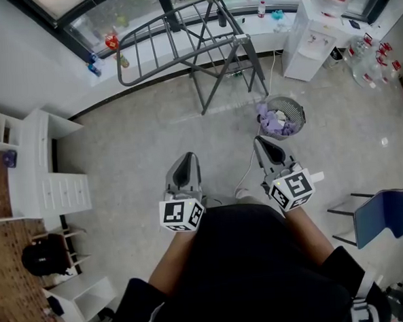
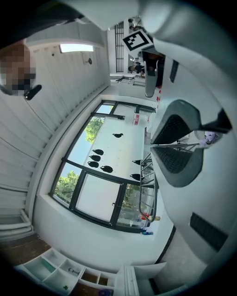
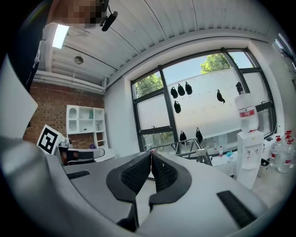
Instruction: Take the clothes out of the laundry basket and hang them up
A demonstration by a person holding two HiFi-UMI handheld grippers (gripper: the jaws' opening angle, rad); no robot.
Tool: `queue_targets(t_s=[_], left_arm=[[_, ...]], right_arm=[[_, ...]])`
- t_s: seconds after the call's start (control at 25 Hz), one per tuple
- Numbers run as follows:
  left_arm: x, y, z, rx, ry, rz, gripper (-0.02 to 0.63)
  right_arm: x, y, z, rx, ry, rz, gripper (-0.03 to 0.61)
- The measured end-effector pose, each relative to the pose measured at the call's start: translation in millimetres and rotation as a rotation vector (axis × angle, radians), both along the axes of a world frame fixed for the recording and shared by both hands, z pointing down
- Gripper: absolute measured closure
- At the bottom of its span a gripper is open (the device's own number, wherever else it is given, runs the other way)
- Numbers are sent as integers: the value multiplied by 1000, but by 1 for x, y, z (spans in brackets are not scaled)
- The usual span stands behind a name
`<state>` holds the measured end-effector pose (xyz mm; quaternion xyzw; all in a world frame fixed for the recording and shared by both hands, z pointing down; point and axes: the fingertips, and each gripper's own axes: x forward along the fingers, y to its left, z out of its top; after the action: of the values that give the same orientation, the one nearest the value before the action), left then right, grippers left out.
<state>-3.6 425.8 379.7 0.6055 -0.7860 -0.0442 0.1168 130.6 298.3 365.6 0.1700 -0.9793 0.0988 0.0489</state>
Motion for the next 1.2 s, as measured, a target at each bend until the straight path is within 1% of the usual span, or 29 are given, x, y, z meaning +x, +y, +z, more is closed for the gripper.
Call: queue_targets(t_s=[0.12, 0.16, 0.2, 0.24, 0.28, 0.32, 0.36, 0.56, 0.72, 0.84, 1.04, 1.2], left_arm=[[3, -2, 2, -2, 4, 6, 606], [4, -3, 3, -5, 6, 8, 602], [5, -4, 5, -11, 12, 11, 552], [6, -5, 7, -17, 17, 12, 449], [6, -6, 8, -24, 19, 11, 386], [7, -7, 9, -31, 18, 7, 377], [7, -7, 11, -35, 17, 2, 373], [15, -11, 15, -39, 22, -15, 371], [19, -15, 16, -52, 31, -29, 371], [16, -20, 21, -71, 31, -18, 371], [-3, -38, 37, -96, 42, 10, 371], [-22, -82, 50, -100, 52, 66, 371]], right_arm=[[4, -6, 3, -5, 2, 11, 577], [5, -8, 5, -13, 4, 13, 539], [8, -10, 7, -22, 8, 19, 493], [11, -14, 8, -29, 12, 29, 453], [15, -18, 10, -33, 19, 40, 406], [19, -23, 13, -37, 25, 49, 375], [24, -26, 15, -42, 29, 56, 362], [43, -38, 27, -80, 25, 70, 360], [60, -49, 41, -116, 29, 108, 360], [68, -60, 58, -161, 39, 140, 360], [71, -78, 78, -191, 65, 201, 360], [65, -106, 85, -193, 97, 263, 360]])
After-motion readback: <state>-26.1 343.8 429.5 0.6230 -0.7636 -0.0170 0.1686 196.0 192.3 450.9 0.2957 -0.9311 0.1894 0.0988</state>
